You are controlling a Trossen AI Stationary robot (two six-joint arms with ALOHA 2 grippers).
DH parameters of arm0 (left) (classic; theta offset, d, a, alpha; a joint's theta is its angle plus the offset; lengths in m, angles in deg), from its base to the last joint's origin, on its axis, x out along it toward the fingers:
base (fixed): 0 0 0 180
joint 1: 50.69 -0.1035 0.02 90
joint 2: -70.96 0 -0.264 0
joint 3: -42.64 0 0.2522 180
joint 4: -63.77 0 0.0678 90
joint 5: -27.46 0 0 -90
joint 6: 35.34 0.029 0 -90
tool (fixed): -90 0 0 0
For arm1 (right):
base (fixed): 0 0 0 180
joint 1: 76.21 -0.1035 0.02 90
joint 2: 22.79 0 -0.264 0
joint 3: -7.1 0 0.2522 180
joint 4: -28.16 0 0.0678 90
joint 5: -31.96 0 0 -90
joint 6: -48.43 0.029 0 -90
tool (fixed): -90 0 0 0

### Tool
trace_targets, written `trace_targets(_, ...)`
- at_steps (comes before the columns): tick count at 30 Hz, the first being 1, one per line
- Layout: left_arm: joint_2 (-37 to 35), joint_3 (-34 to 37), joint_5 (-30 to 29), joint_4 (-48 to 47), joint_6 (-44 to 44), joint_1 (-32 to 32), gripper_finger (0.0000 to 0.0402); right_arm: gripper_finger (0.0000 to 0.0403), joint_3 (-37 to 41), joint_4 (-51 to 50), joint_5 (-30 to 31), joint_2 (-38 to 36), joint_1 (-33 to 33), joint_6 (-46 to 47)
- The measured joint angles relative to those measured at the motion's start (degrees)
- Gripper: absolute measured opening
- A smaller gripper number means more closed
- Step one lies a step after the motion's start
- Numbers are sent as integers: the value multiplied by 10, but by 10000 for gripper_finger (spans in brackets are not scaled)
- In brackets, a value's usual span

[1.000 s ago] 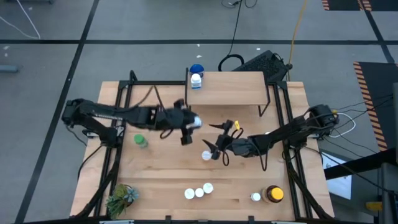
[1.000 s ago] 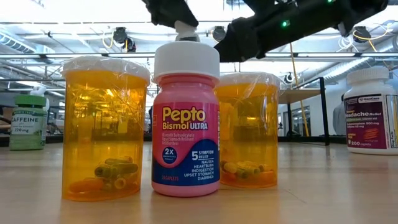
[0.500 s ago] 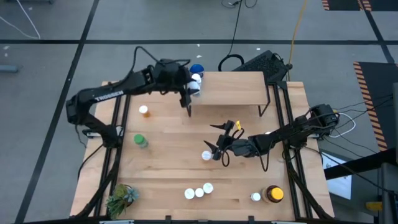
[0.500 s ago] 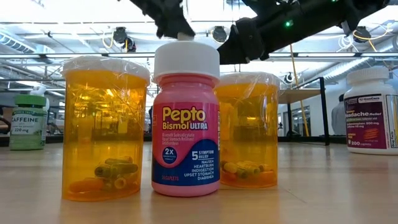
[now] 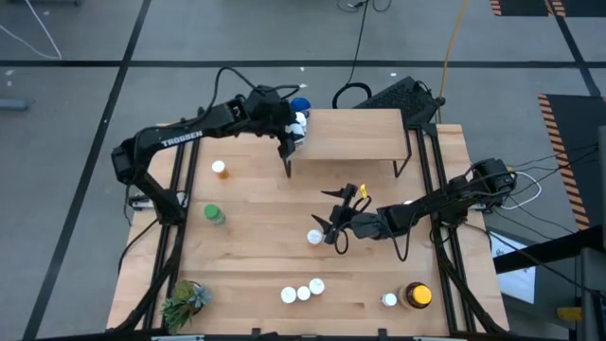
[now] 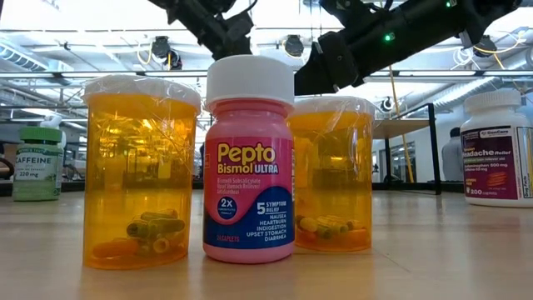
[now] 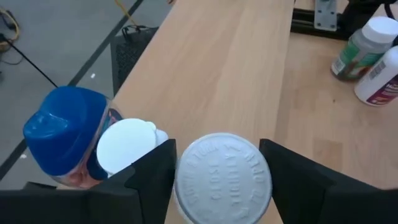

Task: Pick and place medicine bottles onto shelf by color
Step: Put the white bottle on the shelf

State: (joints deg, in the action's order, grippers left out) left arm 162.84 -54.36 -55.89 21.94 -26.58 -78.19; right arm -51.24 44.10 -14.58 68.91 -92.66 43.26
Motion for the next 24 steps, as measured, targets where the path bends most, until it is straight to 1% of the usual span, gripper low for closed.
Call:
trace_targets(5,6,4,-22,22,0,-2,254,357,0,1,0,0,0,12)
trace_targets(14,-1,5,-29,22,-3,4,255,357,0,0,0,0,-1,16)
trace_targets(17,-10,5,-63,18,-3,8,252,357,0,0,0,0,-1,18)
trace_targets(20,-16,5,-110,8,2,13,251,357,0,-15,0,0,-1,36)
trace_targets(22,-20,5,-115,-3,3,14,252,357,0,-26,0,0,-1,45)
trace_targets(24,-20,5,-108,-3,3,14,252,357,0,-31,0,0,-1,50)
